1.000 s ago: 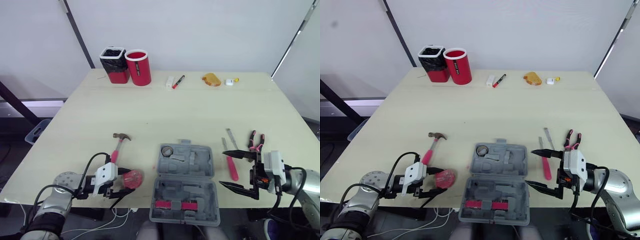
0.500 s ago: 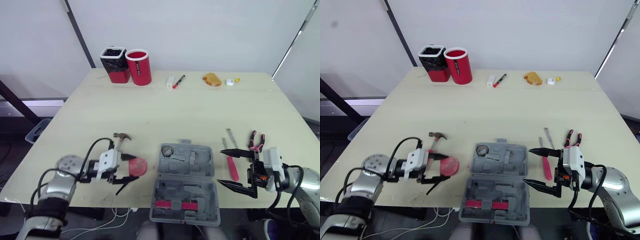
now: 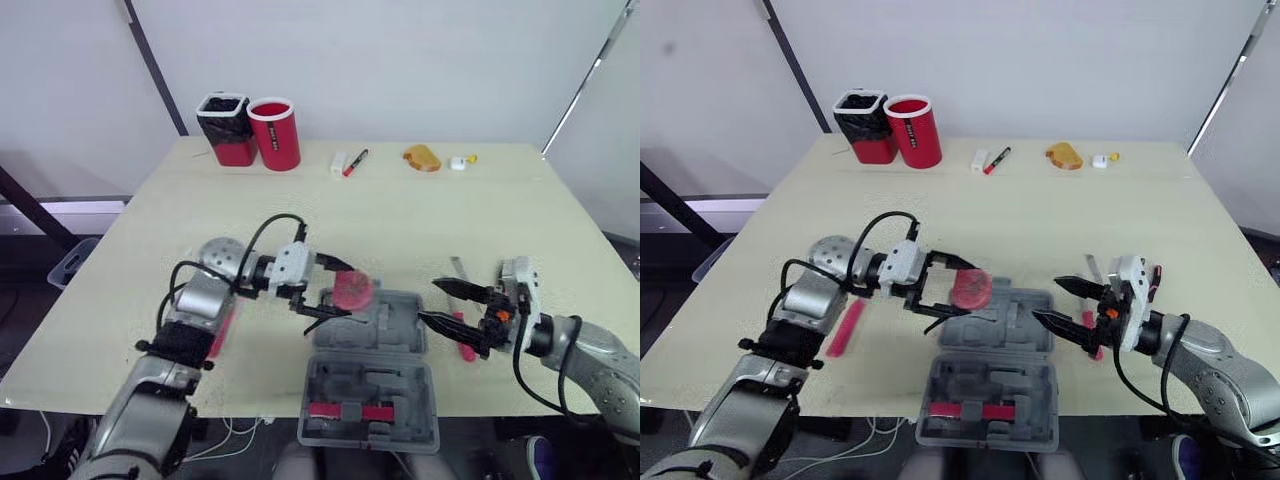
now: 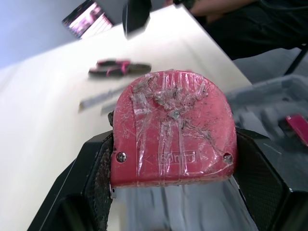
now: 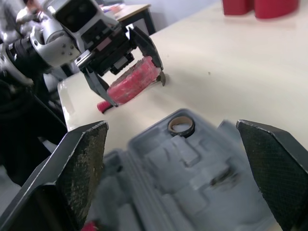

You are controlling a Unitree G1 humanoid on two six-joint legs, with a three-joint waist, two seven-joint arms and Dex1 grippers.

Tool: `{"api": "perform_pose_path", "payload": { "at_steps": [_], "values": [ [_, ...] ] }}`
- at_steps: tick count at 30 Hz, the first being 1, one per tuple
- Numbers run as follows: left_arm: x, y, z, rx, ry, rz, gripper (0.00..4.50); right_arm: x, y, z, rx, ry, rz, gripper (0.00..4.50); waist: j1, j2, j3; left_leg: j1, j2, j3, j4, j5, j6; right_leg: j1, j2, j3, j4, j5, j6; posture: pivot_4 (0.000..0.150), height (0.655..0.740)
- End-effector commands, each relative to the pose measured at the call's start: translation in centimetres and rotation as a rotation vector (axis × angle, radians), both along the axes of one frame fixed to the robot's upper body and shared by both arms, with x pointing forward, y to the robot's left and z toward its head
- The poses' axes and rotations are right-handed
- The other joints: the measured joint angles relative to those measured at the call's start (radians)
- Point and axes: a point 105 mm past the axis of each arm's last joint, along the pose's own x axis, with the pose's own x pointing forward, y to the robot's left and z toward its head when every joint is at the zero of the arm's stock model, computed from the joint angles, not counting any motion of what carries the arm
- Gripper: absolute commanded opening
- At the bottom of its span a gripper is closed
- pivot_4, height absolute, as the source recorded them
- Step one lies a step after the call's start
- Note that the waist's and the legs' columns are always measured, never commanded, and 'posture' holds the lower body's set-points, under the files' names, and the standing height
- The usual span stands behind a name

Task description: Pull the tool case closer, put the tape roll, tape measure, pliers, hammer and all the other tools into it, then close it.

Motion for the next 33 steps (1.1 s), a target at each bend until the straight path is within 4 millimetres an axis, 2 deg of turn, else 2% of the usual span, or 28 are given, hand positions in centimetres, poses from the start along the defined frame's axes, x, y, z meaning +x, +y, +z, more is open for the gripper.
{"api": "perform_pose_path", "payload": {
  "at_steps": [1,10,11,12,18,19,22,24,26,33],
  "values": [
    [0.2,-3.0,0.2,-0.013,-0.056,-0.07,3.01,-0.1,2.0,0.5,0.051,0.175,-0.016,4.5,0.004,0.0,0.0,0.0,0.0,0.0,0.0,0.0,0.0,0.0,0.0,0.0,0.0,0.0,0.0,0.15,0.74],
    [1.0,-5.6,-0.1,-0.049,-0.082,-0.097,3.01,0.2,3.2,1.0,0.228,0.446,-0.094,4.5,0.003,0.0,0.0,-0.003,0.0,-0.001,0.001,0.0,0.0,0.0,-0.001,-0.001,-0.001,0.0,0.0,0.15,0.74],
    [1.0,-5.7,-0.3,-0.05,-0.078,-0.102,3.01,0.5,3.0,0.8,0.239,0.473,-0.123,3.99,0.003,0.0,0.0,-0.003,0.0,-0.001,0.001,0.0,0.0,0.0,-0.001,-0.001,-0.001,0.0,0.0,0.15,0.74],
    [0.9,-5.7,-0.4,-0.051,-0.076,-0.106,3.01,0.7,3.0,0.7,0.246,0.492,-0.144,3.7,0.002,0.0,0.0,-0.003,0.0,-0.001,0.001,0.0,0.0,0.0,-0.001,-0.001,-0.001,0.0,0.0,0.15,0.74],
    [0.9,-5.6,-0.7,-0.047,-0.077,-0.114,3.01,1.0,3.0,0.5,0.263,0.546,-0.179,0.72,0.001,0.0,0.0,-0.005,0.0,-0.003,0.001,0.0,0.0,-0.001,-0.001,-0.003,-0.001,0.0,0.0,0.15,0.74],
    [0.9,-5.6,-0.7,-0.047,-0.076,-0.115,3.01,1.0,3.0,0.5,0.264,0.55,-0.18,0.4,0.001,0.0,0.0,-0.006,0.0,-0.003,0.001,0.0,0.0,-0.002,-0.001,-0.003,-0.001,0.0,0.0,0.15,0.74],
    [0.9,-5.4,-0.7,-0.061,-0.068,-0.101,3.01,0.8,3.0,0.4,0.258,0.558,-0.177,0.4,0.002,0.0,0.0,-0.009,0.0,-0.004,0.002,0.0,0.0,-0.004,-0.001,-0.005,-0.001,0.0,0.0,0.15,0.74],
    [1.0,-5.3,-0.5,-0.081,-0.046,-0.09,4.11,0.6,2.8,0.3,0.257,0.562,-0.177,0.4,0.002,0.0,0.0,-0.012,0.0,-0.007,0.002,0.0,0.0,-0.006,-0.001,-0.006,-0.001,0.0,0.0,0.15,0.74],
    [0.8,-5.1,-0.5,-0.083,-0.032,-0.099,4.5,0.5,2.5,0.4,0.26,0.557,-0.18,0.4,0.003,0.0,0.0,-0.012,-0.001,-0.007,0.003,0.0,0.0,-0.006,-0.001,-0.006,-0.002,0.0,0.0,0.15,0.74],
    [-0.2,-2.9,0.5,-0.101,0.057,-0.128,4.5,-0.2,-0.6,-0.2,0.23,0.559,-0.228,0.4,0.002,0.0,0.0,-0.013,-0.001,-0.01,0.003,0.0,0.0,-0.006,-0.001,-0.009,-0.002,0.0,0.0,0.15,0.74]
  ]
}}
